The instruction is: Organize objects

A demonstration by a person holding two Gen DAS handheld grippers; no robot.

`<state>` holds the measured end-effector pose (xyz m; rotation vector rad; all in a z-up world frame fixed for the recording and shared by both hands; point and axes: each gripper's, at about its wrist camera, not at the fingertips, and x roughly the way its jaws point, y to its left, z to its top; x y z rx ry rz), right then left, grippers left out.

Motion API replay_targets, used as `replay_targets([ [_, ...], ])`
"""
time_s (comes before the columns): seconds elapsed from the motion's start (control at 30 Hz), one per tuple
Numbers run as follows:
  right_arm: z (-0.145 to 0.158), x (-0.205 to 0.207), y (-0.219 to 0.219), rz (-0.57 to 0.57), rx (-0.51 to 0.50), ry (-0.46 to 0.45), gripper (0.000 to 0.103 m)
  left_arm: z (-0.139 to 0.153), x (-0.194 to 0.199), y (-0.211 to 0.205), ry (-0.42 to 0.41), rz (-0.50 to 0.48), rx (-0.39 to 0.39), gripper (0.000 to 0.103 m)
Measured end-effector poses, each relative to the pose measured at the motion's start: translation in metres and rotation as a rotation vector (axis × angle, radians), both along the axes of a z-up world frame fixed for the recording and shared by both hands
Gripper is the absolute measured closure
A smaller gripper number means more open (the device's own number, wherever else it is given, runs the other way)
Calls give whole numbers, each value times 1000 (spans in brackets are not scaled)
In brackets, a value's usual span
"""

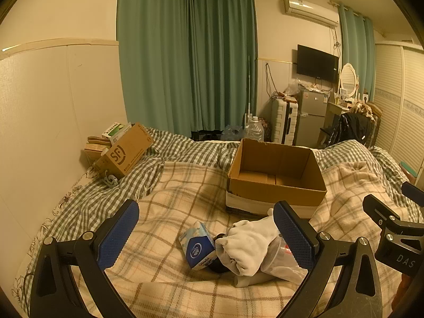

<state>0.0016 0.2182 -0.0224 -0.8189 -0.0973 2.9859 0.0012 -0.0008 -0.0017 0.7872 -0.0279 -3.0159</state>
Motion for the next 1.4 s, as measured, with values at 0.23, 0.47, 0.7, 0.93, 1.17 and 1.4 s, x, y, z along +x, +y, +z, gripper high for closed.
replay_targets([
  [0.23,0,0,-1,0,2,-1,0,-2,1,0,-1,0,-2,0],
  [0.47,-1,1,-1,3,3,-1,0,-3,1,1,0,2,-2,0],
  [0.7,-3,1,-4,13,2,-8,0,-4,1,1,0,3,-3,0],
  [0.93,-2,1,-5,17,3,-8,0,-4,2,3,2,-1,-7,0],
  [1.17,-2,1,-6,22,5,-8,0,-2,4,5,4,-4,-9,0],
  [1.4,0,2,-9,35,7,-7,0,2,5,3,3,-10,-8,0],
])
